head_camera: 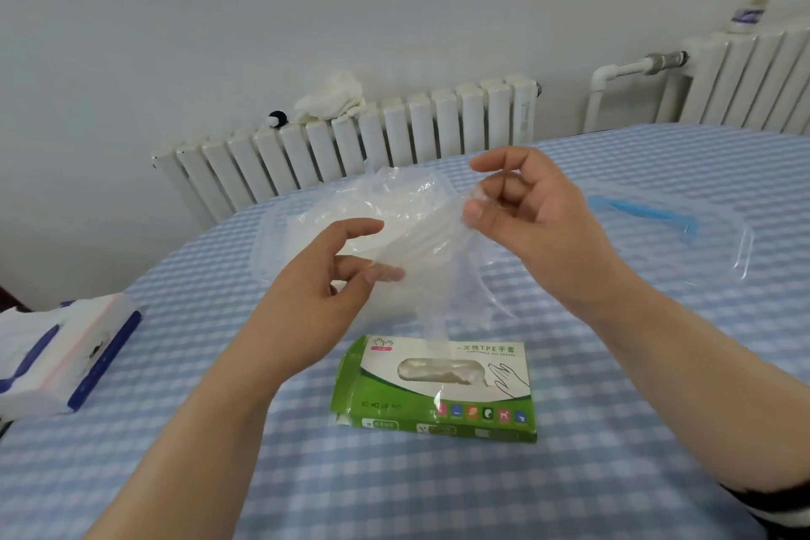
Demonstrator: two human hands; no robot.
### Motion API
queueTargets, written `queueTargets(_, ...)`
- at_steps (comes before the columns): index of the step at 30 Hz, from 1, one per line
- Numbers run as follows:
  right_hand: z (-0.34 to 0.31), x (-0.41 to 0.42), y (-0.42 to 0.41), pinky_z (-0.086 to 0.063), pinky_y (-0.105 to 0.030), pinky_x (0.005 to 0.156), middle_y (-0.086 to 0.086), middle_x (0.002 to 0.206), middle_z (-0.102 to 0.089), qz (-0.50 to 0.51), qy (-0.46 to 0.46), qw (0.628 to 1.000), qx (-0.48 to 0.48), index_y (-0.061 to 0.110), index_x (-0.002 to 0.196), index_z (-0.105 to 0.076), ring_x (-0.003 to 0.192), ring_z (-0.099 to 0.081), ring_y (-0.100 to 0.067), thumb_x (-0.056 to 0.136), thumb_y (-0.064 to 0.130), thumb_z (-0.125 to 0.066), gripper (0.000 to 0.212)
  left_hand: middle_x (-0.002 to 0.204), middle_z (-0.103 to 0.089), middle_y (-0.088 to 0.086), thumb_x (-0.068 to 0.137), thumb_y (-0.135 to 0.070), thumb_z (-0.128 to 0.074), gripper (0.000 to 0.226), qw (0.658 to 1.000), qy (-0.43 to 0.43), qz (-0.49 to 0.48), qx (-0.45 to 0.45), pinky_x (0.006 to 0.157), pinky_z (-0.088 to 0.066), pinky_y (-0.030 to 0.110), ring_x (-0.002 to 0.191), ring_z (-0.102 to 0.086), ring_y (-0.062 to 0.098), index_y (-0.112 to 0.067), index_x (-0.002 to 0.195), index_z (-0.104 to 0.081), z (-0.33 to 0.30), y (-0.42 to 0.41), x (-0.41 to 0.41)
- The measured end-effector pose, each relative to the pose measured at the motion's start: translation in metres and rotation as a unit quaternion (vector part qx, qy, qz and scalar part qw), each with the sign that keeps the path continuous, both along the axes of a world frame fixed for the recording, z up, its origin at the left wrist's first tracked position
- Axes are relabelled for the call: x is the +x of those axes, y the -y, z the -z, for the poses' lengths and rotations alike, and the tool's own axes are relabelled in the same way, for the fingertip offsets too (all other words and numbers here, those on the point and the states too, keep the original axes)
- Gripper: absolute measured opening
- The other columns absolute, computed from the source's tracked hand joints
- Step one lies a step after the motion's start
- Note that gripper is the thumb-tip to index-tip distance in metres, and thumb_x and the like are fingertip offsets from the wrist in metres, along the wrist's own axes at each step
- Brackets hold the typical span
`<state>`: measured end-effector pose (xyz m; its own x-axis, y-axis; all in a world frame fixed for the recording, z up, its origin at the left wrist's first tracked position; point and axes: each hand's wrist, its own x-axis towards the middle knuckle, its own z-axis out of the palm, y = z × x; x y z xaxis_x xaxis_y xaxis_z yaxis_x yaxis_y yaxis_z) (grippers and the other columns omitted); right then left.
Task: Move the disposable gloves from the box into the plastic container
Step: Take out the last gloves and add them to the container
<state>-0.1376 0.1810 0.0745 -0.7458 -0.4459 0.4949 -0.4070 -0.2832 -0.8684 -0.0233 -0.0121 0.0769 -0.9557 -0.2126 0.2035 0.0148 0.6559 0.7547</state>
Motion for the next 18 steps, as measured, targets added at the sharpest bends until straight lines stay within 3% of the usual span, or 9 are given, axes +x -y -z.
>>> queueTargets(4, -0.008, -0.003, -0.008, -0.053, -0.026, 0.071, 0.003, 0.083, -0.054, -0.012, -0.052, 0.998, 0.038, 0.031, 0.109, -0.051, 0.066, -0.060, -0.026, 0.089, 0.002, -0.064, 0.038, 0.092, -0.071, -0.027, 0.098, -0.020, -0.052, 0.038, 0.999, 0.028, 0.006, -0.025, 0.071, -0.049, 0.027, 0.092, -0.064, 0.038, -0.047, 0.124, -0.044, -0.005, -0.001, -0.001)
queueTargets(6, -0.010, -0.004, -0.010, -0.055, -0.029, 0.064, 0.005, 0.088, -0.054, -0.022, -0.049, 0.997, 0.052, 0.033, 0.116, -0.052, 0.062, -0.050, -0.037, 0.089, -0.002, -0.063, 0.046, 0.097, -0.070, -0.027, 0.094, -0.040, -0.056, 0.038, 0.998, 0.047, 0.007, -0.042, 0.072, -0.049, 0.029, 0.091, -0.066, 0.019, -0.050, 0.127, -0.041, -0.009, 0.000, -0.002)
queueTargets(8, -0.012, -0.002, -0.011, -0.055, -0.030, 0.058, 0.004, 0.094, -0.058, -0.040, -0.062, 0.995, 0.071, 0.037, 0.124, -0.050, 0.063, -0.044, -0.044, 0.089, -0.003, -0.062, 0.055, 0.112, -0.064, -0.027, 0.075, -0.068, -0.062, 0.063, 0.996, 0.055, 0.043, -0.054, 0.078, -0.045, 0.021, 0.096, -0.060, -0.006, -0.055, 0.130, -0.035, -0.018, -0.001, -0.005)
queueTargets(11, -0.011, 0.003, -0.009, -0.053, -0.026, 0.054, 0.002, 0.102, -0.063, -0.075, -0.086, 0.989, 0.091, 0.040, 0.129, -0.048, 0.053, -0.046, -0.028, 0.088, -0.003, -0.064, 0.061, 0.135, -0.054, -0.022, 0.054, -0.082, -0.068, 0.095, 0.992, 0.031, 0.125, -0.021, 0.101, -0.041, 0.025, 0.122, -0.049, -0.008, -0.053, 0.137, -0.032, -0.036, -0.008, -0.022)
queueTargets(14, -0.011, 0.007, -0.009, -0.052, -0.025, 0.054, 0.005, 0.112, -0.062, -0.083, -0.111, 0.986, 0.090, 0.042, 0.130, -0.048, 0.053, -0.046, -0.022, 0.087, 0.004, -0.066, 0.060, 0.138, -0.056, -0.010, 0.068, -0.056, -0.079, 0.091, 0.972, 0.084, 0.221, 0.015, 0.108, -0.039, 0.033, 0.130, -0.050, 0.004, -0.034, 0.144, -0.033, -0.049, -0.021, -0.044)
queueTargets(16, -0.010, 0.006, -0.012, -0.052, -0.025, 0.056, 0.013, 0.116, -0.058, -0.051, -0.122, 0.986, 0.102, 0.042, 0.133, -0.048, 0.055, -0.044, -0.028, 0.088, 0.001, -0.064, 0.063, 0.129, -0.060, -0.006, 0.077, -0.028, -0.082, 0.080, 0.962, 0.115, 0.247, 0.020, 0.097, -0.048, 0.034, 0.113, -0.064, 0.013, -0.027, 0.143, -0.036, -0.053, -0.030, -0.057)
queueTargets(18, -0.011, 0.002, -0.015, -0.051, -0.025, 0.058, 0.014, 0.116, -0.054, 0.011, -0.142, 0.983, 0.115, 0.040, 0.135, -0.047, 0.058, -0.048, -0.029, 0.088, 0.001, -0.065, 0.064, 0.107, -0.069, -0.008, 0.080, -0.016, -0.080, 0.073, 0.967, 0.103, 0.234, 0.017, 0.079, -0.055, 0.031, 0.087, -0.070, 0.016, -0.028, 0.139, -0.039, -0.055, -0.034, -0.065)
